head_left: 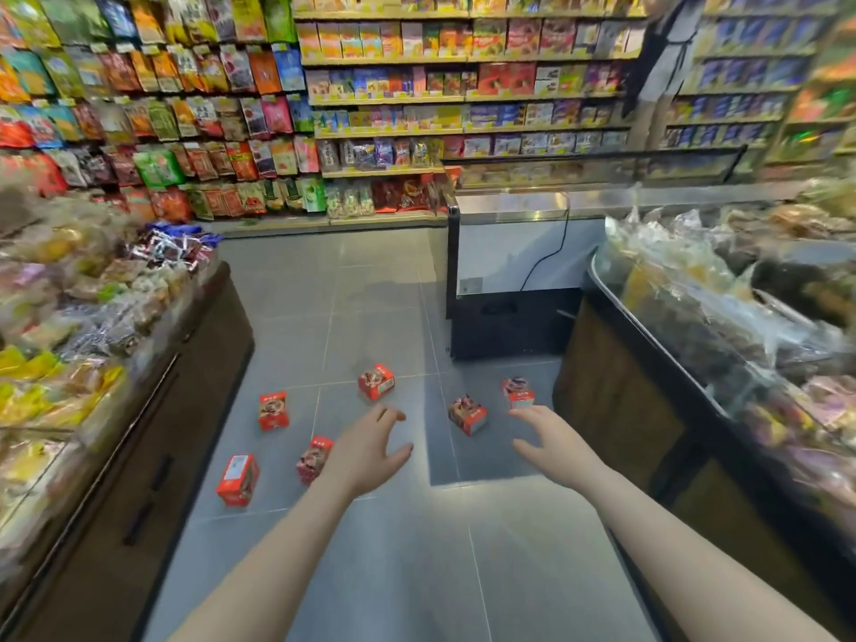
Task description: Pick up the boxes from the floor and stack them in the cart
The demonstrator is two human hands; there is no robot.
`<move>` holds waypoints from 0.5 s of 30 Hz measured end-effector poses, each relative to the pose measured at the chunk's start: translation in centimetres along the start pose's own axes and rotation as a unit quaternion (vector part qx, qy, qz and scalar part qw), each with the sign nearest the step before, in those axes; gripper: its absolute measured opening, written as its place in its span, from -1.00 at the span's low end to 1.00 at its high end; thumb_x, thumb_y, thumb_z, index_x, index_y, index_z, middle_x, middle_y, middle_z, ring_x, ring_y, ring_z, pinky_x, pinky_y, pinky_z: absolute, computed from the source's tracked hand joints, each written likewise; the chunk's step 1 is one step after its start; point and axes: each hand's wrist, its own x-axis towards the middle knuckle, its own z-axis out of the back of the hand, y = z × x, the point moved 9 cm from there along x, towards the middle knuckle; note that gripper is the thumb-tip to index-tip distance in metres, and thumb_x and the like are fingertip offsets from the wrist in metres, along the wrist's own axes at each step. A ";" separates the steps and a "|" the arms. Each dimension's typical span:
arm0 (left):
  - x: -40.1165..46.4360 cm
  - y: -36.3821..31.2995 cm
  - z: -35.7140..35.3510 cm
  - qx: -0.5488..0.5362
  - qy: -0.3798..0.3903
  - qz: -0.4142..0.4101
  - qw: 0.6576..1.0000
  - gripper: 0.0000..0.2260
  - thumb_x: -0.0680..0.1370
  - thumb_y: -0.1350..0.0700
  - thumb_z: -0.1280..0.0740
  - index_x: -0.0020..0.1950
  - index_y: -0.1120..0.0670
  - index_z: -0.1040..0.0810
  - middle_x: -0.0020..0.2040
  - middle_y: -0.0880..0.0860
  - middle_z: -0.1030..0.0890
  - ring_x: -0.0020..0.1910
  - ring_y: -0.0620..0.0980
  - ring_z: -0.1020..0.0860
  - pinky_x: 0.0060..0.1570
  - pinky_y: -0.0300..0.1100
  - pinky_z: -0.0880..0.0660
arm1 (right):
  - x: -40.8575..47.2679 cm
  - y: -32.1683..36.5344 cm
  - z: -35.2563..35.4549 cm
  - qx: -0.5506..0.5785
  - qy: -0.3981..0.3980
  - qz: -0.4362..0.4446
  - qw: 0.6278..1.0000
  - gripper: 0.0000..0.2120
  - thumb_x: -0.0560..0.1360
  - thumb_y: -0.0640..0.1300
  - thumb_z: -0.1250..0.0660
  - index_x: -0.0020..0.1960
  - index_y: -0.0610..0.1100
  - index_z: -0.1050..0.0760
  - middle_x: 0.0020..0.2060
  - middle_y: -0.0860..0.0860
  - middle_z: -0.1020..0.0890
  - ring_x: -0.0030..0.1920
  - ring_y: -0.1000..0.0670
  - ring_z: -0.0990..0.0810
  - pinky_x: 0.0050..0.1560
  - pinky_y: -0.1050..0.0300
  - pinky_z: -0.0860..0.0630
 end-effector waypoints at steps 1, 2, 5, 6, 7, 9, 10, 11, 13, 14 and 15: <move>1.4 0.3 -0.7 0.002 0.006 0.000 1.000 -0.53 0.48 -0.19 -0.23 0.30 0.03 -0.42 0.23 -0.03 -0.48 0.17 0.01 -0.50 0.08 -0.12 -0.43 | 1.4 -0.8 0.1 0.000 0.002 -0.007 1.000 -0.55 0.55 -0.05 -0.28 0.41 -0.06 -0.34 0.37 0.02 -0.41 0.37 0.03 -0.36 0.37 0.15 -0.27; 2.9 0.7 -1.4 0.003 0.015 0.005 1.000 -0.54 0.49 -0.17 -0.24 0.32 0.03 -0.40 0.24 -0.04 -0.47 0.19 0.00 -0.49 0.09 -0.12 -0.43 | 2.8 -1.8 0.1 -0.001 0.004 -0.012 1.000 -0.55 0.54 -0.05 -0.29 0.41 -0.06 -0.35 0.36 0.02 -0.42 0.37 0.03 -0.36 0.38 0.13 -0.27; 7.6 1.9 -3.7 -0.004 0.026 0.014 1.000 -0.57 0.53 -0.12 -0.27 0.34 0.02 -0.38 0.26 -0.06 -0.43 0.20 -0.04 -0.47 0.07 -0.13 -0.44 | 7.5 -5.2 -0.2 -0.008 0.017 -0.019 1.000 -0.55 0.54 -0.03 -0.29 0.40 -0.04 -0.35 0.36 0.06 -0.41 0.38 0.03 -0.36 0.40 0.10 -0.28; 9.3 2.1 -4.3 -0.011 0.028 0.019 0.999 -0.58 0.53 -0.11 -0.27 0.34 0.02 -0.37 0.26 -0.06 -0.43 0.20 -0.04 -0.47 0.06 -0.12 -0.44 | 9.2 -6.4 -0.1 -0.007 0.022 -0.020 1.000 -0.55 0.53 -0.02 -0.29 0.40 -0.03 -0.36 0.36 0.07 -0.41 0.38 0.03 -0.36 0.41 0.08 -0.29; 11.2 2.4 -5.0 -0.016 0.029 0.024 0.999 -0.58 0.53 -0.11 -0.27 0.34 0.01 -0.37 0.26 -0.07 -0.42 0.21 -0.04 -0.47 0.06 -0.13 -0.43 | 11.1 -7.8 0.0 -0.002 0.026 -0.022 0.999 -0.55 0.53 -0.01 -0.30 0.39 -0.02 -0.36 0.36 0.07 -0.42 0.38 0.02 -0.36 0.41 0.06 -0.29; 15.1 2.8 -6.3 -0.010 0.037 0.036 0.999 -0.58 0.54 -0.11 -0.26 0.35 0.00 -0.36 0.27 -0.08 -0.42 0.22 -0.06 -0.46 0.05 -0.14 -0.41 | 15.1 -10.4 0.5 0.002 0.031 -0.024 0.999 -0.56 0.52 -0.02 -0.31 0.38 -0.02 -0.37 0.35 0.05 -0.43 0.38 0.01 -0.36 0.40 0.04 -0.29; 17.1 3.0 -6.8 -0.013 0.040 0.045 0.998 -0.59 0.54 -0.11 -0.26 0.35 0.01 -0.35 0.28 -0.08 -0.41 0.23 -0.07 -0.45 0.04 -0.15 -0.41 | 17.1 -11.6 0.8 0.004 0.033 -0.026 0.999 -0.55 0.52 -0.03 -0.31 0.38 -0.04 -0.36 0.35 0.04 -0.42 0.38 0.00 -0.36 0.40 0.05 -0.29; 19.1 3.2 -7.2 -0.018 0.041 0.053 0.998 -0.59 0.55 -0.11 -0.26 0.35 0.01 -0.35 0.28 -0.07 -0.41 0.23 -0.07 -0.45 0.03 -0.16 -0.40 | 19.1 -12.7 1.2 0.005 0.039 -0.034 0.999 -0.54 0.53 -0.03 -0.31 0.39 -0.06 -0.35 0.35 0.02 -0.42 0.38 0.00 -0.36 0.40 0.06 -0.28; 22.7 3.7 -7.9 -0.018 0.042 0.067 0.997 -0.59 0.55 -0.11 -0.26 0.35 0.00 -0.35 0.28 -0.08 -0.41 0.24 -0.09 -0.43 0.01 -0.18 -0.39 | 22.8 -14.8 1.7 0.003 0.057 -0.043 0.997 -0.54 0.53 -0.04 -0.31 0.40 -0.08 -0.35 0.35 0.01 -0.42 0.38 0.00 -0.36 0.40 0.09 -0.27; 24.3 4.0 -8.2 -0.019 0.041 0.075 0.996 -0.60 0.55 -0.11 -0.26 0.34 -0.01 -0.35 0.27 -0.09 -0.41 0.25 -0.10 -0.42 0.00 -0.19 -0.39 | 24.6 -15.8 1.9 -0.003 0.067 -0.042 0.997 -0.54 0.53 -0.04 -0.31 0.39 -0.08 -0.35 0.34 0.00 -0.42 0.37 0.01 -0.36 0.39 0.12 -0.27; 25.9 4.4 -8.7 -0.028 0.041 0.084 0.995 -0.60 0.54 -0.11 -0.26 0.34 -0.01 -0.35 0.27 -0.09 -0.41 0.25 -0.11 -0.41 0.00 -0.20 -0.39 | 26.4 -16.7 2.1 -0.005 0.076 -0.043 0.996 -0.55 0.53 -0.04 -0.31 0.39 -0.09 -0.36 0.33 0.00 -0.43 0.35 0.01 -0.38 0.38 0.14 -0.27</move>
